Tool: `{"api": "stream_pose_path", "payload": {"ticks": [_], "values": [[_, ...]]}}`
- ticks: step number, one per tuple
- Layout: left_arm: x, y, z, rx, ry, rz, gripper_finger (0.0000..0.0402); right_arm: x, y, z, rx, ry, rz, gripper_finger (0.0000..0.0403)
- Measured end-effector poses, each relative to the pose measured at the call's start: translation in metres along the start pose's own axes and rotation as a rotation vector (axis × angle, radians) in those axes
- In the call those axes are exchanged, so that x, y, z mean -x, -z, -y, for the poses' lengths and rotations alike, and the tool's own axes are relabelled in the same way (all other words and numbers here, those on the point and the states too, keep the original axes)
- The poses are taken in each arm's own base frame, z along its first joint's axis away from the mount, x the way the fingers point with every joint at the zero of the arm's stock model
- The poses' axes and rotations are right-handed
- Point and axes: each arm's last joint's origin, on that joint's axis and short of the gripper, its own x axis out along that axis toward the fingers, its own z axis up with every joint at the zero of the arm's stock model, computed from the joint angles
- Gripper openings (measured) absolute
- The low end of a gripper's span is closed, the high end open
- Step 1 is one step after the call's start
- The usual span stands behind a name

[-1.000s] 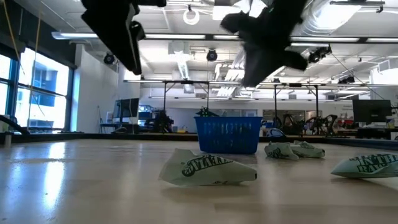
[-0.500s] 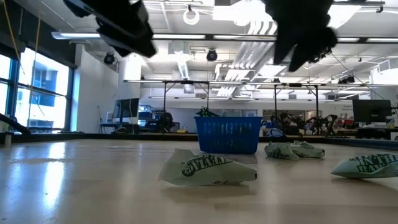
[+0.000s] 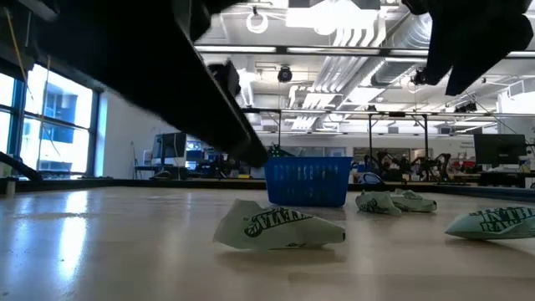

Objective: Pick and place Stevia / Truvia into bins
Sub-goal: Put the stevia packet into the blue basket

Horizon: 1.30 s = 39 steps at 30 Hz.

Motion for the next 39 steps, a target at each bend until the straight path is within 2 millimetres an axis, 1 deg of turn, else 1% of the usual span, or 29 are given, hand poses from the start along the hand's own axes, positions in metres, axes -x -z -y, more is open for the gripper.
{"api": "stream_pose_path", "payload": {"ticks": [3,5,7,8,10,12,15,16,18,20,21,22,24,26,28,29,31,32,34,35,37,39], "values": [[-0.012,0.005,-0.005,-0.004,-0.007,-0.049,0.0276,-0.001,0.003,-0.003,0.007,-0.004,-0.006,0.0284],[-0.017,0.011,-0.008,-0.033,-0.02,-0.08,0.028,-0.001,0.003,-0.002,0.008,-0.001,0.007,0.0285],[-0.026,0.016,-0.012,-0.054,-0.03,-0.096,0.0269,-0.001,0.001,-0.002,0.005,0.002,0.025,0.0285],[-0.029,0.02,-0.015,-0.067,-0.036,-0.116,0.0257,-0.002,0.0,-0.001,0.003,0.008,0.029,0.0284],[-0.032,0.02,-0.021,-0.067,-0.033,-0.134,0.0215,-0.003,-0.003,0.0,0.006,0.021,0.037,0.0284],[-0.033,0.019,-0.028,-0.069,-0.044,-0.153,0.0152,-0.004,-0.006,0.002,0.01,0.036,0.049,0.0284],[-0.028,0.012,-0.042,-0.078,-0.039,-0.168,0.0039,-0.005,-0.013,0.006,0.028,0.079,0.069,0.0284],[-0.024,0.009,-0.048,-0.084,-0.05,-0.173,0.0024,-0.005,-0.017,0.008,0.03,0.094,0.073,0.0283],[-0.015,-0.004,-0.059,-0.093,-0.064,-0.139,0.003,-0.001,-0.022,0.012,0.037,0.129,0.078,0.0282],[0.005,-0.029,-0.072,-0.102,-0.092,-0.084,0.0031,0.005,-0.026,0.019,0.054,0.176,0.09,0.0282],[0.016,-0.042,-0.078,-0.107,-0.112,-0.052,0.0024,0.009,-0.029,0.022,0.056,0.19,0.098,0.0282],[0.029,-0.052,-0.087,-0.119,-0.146,-0.047,0.0021,0.013,-0.03,0.025,0.06,0.203,0.102,0.0282],[0.049,-0.064,-0.108,-0.146,-0.241,-0.047,0.0021,0.021,-0.034,0.033,0.056,0.223,0.106,0.0282],[0.062,-0.074,-0.136,-0.15,-0.305,-0.019,0.0027,0.026,-0.037,0.039,0.043,0.225,0.102,0.0282],[0.069,-0.077,-0.169,-0.111,-0.344,-0.029,0.0042,0.029,-0.04,0.044,0.027,0.221,0.103,0.0282],[0.069,-0.075,-0.186,-0.08,-0.352,-0.045,0.0052,0.028,-0.041,0.045,0.022,0.221,0.1,0.0282],[0.065,-0.063,-0.215,-0.019,-0.359,-0.114,0.0077,0.027,-0.043,0.046,0.024,0.222,0.089,0.0282],[0.063,-0.058,-0.226,0.008,-0.354,-0.142,0.0092,0.027,-0.042,0.045,0.041,0.212,0.077,0.0282],[0.064,-0.057,-0.236,0.053,-0.318,-0.126,0.0125,0.025,-0.04,0.038,0.103,0.16,0.033,0.0282],[0.066,-0.061,-0.238,0.069,-0.289,-0.093,0.0142,0.024,-0.038,0.033,0.145,0.126,0.013,0.0282],[0.067,-0.065,-0.236,0.098,-0.213,-0.053,0.0177,0.021,-0.031,0.022,0.245,0.061,-0.024,0.0282],[0.069,-0.066,-0.229,0.118,-0.095,-0.046,0.021,0.017,-0.021,0.01,0.333,0.014,-0.05,0.0282]]}}
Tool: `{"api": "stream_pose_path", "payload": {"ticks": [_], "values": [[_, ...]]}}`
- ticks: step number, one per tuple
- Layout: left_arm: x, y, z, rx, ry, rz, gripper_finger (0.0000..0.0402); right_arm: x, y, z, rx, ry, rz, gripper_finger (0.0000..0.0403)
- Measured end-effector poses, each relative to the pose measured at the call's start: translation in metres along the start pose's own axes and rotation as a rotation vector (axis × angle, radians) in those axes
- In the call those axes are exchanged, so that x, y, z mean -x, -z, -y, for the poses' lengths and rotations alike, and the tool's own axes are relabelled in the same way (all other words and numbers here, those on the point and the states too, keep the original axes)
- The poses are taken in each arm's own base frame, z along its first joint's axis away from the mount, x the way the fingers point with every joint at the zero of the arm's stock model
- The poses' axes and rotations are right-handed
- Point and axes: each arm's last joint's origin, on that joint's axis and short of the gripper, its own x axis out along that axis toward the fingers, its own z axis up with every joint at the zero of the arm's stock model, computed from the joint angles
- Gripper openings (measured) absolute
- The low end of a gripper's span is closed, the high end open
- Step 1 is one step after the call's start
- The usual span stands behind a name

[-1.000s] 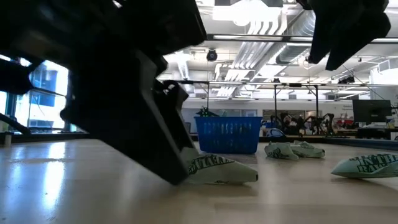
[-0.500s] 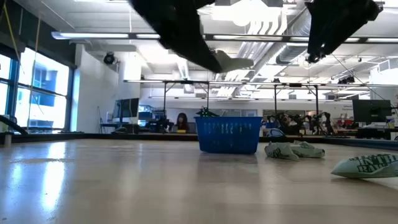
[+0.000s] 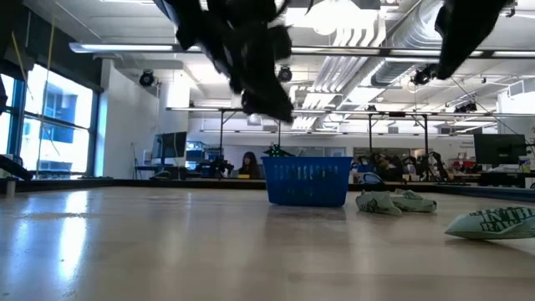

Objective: Pick and place Stevia / Truvia into bins
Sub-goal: Put the stevia packet into the blue basket

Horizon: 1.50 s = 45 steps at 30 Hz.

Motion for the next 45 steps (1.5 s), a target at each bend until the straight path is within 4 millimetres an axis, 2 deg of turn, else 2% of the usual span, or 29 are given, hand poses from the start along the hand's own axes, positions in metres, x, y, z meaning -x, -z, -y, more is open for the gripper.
{"api": "stream_pose_path", "payload": {"ticks": [4,10,15,20,25,29,33,37,45], "values": [[0.017,-0.009,0.026,-0.003,0.118,0.012,0.0259,-0.019,0.016,-0.034,0.17,-0.06,-0.087,0.0282],[0.033,-0.001,0.059,-0.035,0.033,-0.066,0.0278,-0.058,0.047,-0.08,0.408,-0.081,-0.168,0.0282],[0.036,0.013,0.078,0.03,-0.02,-0.188,0.0265,-0.086,0.059,-0.099,0.536,-0.086,-0.195,0.0282],[0.038,0.026,0.099,0.058,-0.13,-0.255,0.0246,-0.104,0.062,-0.104,0.597,-0.055,-0.223,0.0282],[0.04,0.033,0.122,0.056,-0.147,-0.254,0.0232,-0.106,0.06,-0.104,0.628,-0.085,-0.24,0.0282],[0.041,0.036,0.134,0.045,-0.165,-0.242,0.0224,-0.106,0.059,-0.113,0.626,-0.247,-0.29,0.0275],[0.041,0.038,0.135,0.051,-0.186,-0.249,0.0219,-0.105,0.057,-0.117,0.613,-0.333,-0.308,0.0256],[0.042,0.04,0.132,0.058,-0.222,-0.27,0.0213,-0.103,0.055,-0.109,0.552,-0.246,-0.314,0.0238],[0.043,0.04,0.132,0.055,-0.232,-0.269,0.0211,-0.07,0.045,-0.099,0.503,-0.317,-0.253,0.0237]]}}
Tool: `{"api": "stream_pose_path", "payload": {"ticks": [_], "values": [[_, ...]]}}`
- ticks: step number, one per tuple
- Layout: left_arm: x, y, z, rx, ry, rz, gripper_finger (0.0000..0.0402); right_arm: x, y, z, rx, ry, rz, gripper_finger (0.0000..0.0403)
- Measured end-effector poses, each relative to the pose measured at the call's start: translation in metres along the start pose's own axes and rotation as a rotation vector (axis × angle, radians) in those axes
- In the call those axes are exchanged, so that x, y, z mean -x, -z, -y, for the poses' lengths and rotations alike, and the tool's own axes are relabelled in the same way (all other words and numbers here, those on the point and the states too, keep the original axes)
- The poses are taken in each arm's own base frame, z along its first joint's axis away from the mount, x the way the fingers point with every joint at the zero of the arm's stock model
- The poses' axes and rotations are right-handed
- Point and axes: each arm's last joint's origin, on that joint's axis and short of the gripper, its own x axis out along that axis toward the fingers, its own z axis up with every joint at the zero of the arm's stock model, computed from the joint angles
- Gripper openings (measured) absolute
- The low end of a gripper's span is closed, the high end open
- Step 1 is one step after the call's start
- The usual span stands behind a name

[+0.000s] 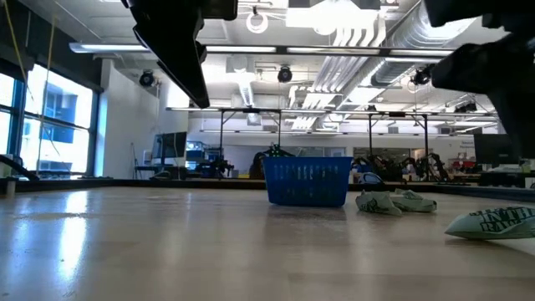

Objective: Pick and place Stevia / Truvia into bins
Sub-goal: Put the stevia packet into the blue basket

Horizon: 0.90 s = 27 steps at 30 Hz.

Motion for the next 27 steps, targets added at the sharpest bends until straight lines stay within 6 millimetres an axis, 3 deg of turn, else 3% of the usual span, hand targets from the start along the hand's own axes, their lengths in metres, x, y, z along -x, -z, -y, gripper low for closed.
{"api": "stream_pose_path", "payload": {"ticks": [8,18,22,27], "values": [[0.0,-0.001,0.0,-0.002,-0.02,0.013,0.0211,-0.012,0.004,-0.007,0.025,0.032,-0.025,0.0238],[0.0,0.002,-0.002,-0.009,-0.033,-0.01,0.0211,-0.046,-0.001,-0.003,0.008,0.039,-0.114,0.0221],[-0.004,0.008,-0.003,-0.001,-0.048,-0.041,0.0211,-0.047,-0.006,0.004,0.016,0.023,-0.132,0.0165],[-0.018,0.027,-0.008,0.037,-0.082,-0.107,0.0211,-0.047,-0.013,0.019,0.052,0.019,-0.161,0.0037]]}}
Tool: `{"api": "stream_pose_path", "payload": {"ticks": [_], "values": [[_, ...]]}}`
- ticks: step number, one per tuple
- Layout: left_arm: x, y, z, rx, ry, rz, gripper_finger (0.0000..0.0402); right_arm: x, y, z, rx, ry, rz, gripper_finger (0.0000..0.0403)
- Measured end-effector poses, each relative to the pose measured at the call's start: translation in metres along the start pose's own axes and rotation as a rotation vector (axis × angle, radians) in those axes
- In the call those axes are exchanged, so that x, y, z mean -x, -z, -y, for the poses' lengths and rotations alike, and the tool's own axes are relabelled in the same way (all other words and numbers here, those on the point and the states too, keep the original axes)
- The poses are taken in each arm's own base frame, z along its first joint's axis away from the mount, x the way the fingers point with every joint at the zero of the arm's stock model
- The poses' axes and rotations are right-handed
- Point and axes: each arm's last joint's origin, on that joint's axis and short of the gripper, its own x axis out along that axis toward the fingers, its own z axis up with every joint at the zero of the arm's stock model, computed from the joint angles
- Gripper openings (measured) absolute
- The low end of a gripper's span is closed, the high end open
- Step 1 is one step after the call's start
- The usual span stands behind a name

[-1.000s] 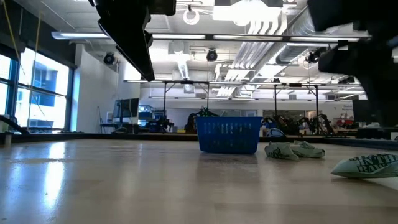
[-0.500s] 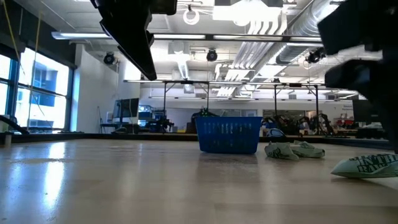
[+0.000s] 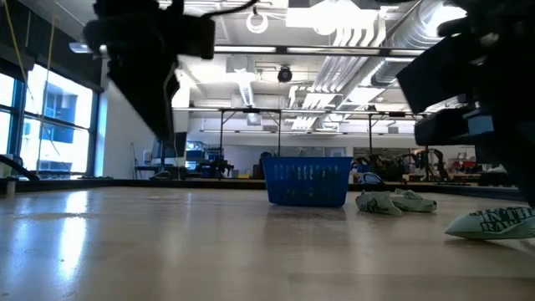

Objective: Pick and place Stevia / Truvia into bins
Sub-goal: Put the stevia packet into the blue basket

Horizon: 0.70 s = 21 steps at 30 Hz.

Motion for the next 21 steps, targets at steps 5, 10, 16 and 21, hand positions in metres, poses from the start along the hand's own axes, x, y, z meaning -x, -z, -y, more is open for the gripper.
{"api": "stream_pose_path", "payload": {"ticks": [5,10,16,21], "values": [[-0.011,0.017,-0.006,0.057,-0.019,-0.057,0.0211,0.008,-0.008,0.022,-0.046,-0.077,-0.029,0.0024],[-0.002,0.027,-0.013,0.147,-0.011,-0.023,0.0211,0.053,-0.012,0.06,-0.104,-0.028,0.117,0.0007],[0.006,0.035,-0.036,0.289,-0.015,0.058,0.0211,0.101,-0.02,0.129,-0.207,0.042,0.366,0.0022],[0.004,0.031,-0.056,0.293,-0.033,0.069,0.0211,0.104,-0.039,0.181,-0.325,0.023,0.51,0.0045]]}}
